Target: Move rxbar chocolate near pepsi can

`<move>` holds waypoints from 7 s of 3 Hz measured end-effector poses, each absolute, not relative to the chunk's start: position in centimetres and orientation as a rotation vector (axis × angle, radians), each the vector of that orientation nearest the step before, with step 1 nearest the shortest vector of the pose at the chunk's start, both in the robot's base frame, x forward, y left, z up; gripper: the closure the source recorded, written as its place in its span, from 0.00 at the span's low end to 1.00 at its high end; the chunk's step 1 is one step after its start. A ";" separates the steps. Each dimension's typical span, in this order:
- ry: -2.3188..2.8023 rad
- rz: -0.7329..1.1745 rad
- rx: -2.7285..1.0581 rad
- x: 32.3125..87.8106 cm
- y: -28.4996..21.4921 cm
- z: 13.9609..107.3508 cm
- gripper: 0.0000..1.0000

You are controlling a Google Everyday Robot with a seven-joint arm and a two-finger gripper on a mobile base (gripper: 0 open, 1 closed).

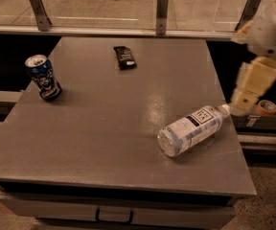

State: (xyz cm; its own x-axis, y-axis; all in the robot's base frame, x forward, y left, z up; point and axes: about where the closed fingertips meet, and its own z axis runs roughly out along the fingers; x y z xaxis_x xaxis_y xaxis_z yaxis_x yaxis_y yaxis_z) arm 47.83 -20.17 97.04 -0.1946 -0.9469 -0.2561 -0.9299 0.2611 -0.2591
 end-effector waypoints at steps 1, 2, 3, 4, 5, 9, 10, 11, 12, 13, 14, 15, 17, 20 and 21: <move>2.060 0.012 -1.672 56.4 -16.3 96.2 0.00; 1.994 0.130 -1.606 63.4 -12.1 94.0 0.00; 1.994 0.130 -1.606 63.4 -12.1 94.0 0.00; 2.009 0.183 -1.555 64.4 -10.8 92.8 0.00; 2.014 0.291 -1.436 67.3 -7.5 89.8 0.00; 1.866 0.587 -1.159 76.5 2.0 85.8 0.00; 1.836 0.603 -1.149 77.2 3.2 85.4 0.18; 1.822 0.618 -1.146 77.3 3.9 84.9 0.42; 1.809 0.624 -1.153 77.1 4.1 84.7 0.65; 1.806 0.615 -1.170 76.6 4.1 84.7 0.88; 1.782 0.595 -1.194 76.1 3.9 85.8 1.00; 1.721 0.562 -1.233 75.2 3.8 89.0 1.00; 1.646 0.587 -1.314 73.1 4.9 91.8 1.00; 1.588 0.853 -1.408 63.8 13.5 89.7 1.00; 1.587 0.908 -1.430 61.8 15.4 88.8 0.82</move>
Offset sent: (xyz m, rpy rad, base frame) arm 0.2305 0.1265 -0.0409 0.3830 -0.1112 0.0560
